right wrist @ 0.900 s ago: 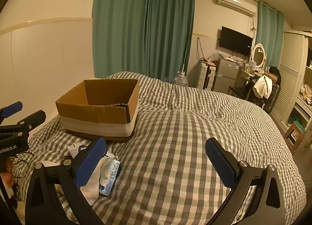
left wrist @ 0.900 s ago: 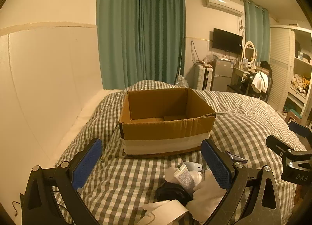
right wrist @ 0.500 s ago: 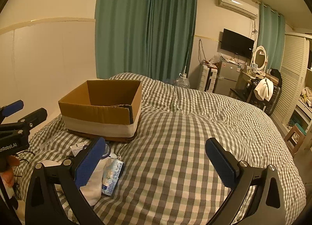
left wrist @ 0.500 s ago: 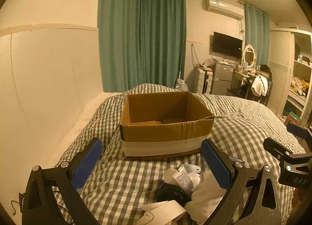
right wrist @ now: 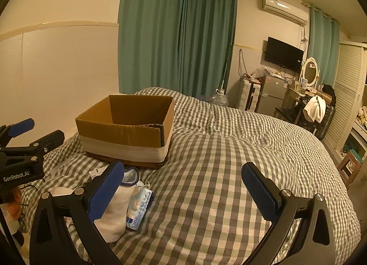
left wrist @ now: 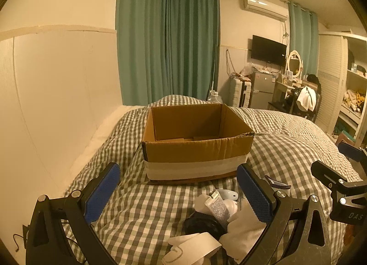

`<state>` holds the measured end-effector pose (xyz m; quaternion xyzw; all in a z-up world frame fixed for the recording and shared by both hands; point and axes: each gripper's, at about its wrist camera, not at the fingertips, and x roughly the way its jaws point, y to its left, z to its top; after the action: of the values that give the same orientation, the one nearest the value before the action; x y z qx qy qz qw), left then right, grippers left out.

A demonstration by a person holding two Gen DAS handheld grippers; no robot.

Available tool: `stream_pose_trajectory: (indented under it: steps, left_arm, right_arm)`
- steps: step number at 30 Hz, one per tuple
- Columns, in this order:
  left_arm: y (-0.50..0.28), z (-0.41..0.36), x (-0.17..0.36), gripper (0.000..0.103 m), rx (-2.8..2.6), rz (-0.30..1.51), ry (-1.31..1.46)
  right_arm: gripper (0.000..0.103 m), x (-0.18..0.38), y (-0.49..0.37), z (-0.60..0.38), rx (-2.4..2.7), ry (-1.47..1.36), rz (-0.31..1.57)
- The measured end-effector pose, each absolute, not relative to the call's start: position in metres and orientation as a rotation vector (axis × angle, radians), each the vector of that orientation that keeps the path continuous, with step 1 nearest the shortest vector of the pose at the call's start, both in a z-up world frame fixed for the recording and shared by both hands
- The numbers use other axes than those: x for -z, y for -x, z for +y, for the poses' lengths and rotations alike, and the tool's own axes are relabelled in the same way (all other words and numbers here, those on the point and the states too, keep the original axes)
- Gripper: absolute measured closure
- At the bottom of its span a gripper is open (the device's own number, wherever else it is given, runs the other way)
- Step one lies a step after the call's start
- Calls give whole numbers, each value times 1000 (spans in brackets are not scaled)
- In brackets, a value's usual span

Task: Organize objects

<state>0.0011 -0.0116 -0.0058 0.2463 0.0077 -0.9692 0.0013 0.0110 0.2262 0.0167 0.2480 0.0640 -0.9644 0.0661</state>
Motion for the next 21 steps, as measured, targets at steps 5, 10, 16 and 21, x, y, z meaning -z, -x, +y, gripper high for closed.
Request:
stream_pose_trajectory:
  steps: [5, 10, 16, 21]
  left_arm:
    - [-2, -15, 6, 0, 3033, 44, -783]
    - [-4, -16, 6, 0, 3022, 52, -776]
    - [-4, -16, 7, 0, 3003, 24, -770]
    - [-4, -15, 8, 0, 2984, 0, -771]
  right_arm:
    - [0, -17, -12, 226, 2902, -735, 188]
    - [0, -14, -13, 222, 2887, -740, 204]
    - [0, -12, -13, 219, 2864, -739, 203]
    - [0, -10, -13, 219, 2855, -746, 200]
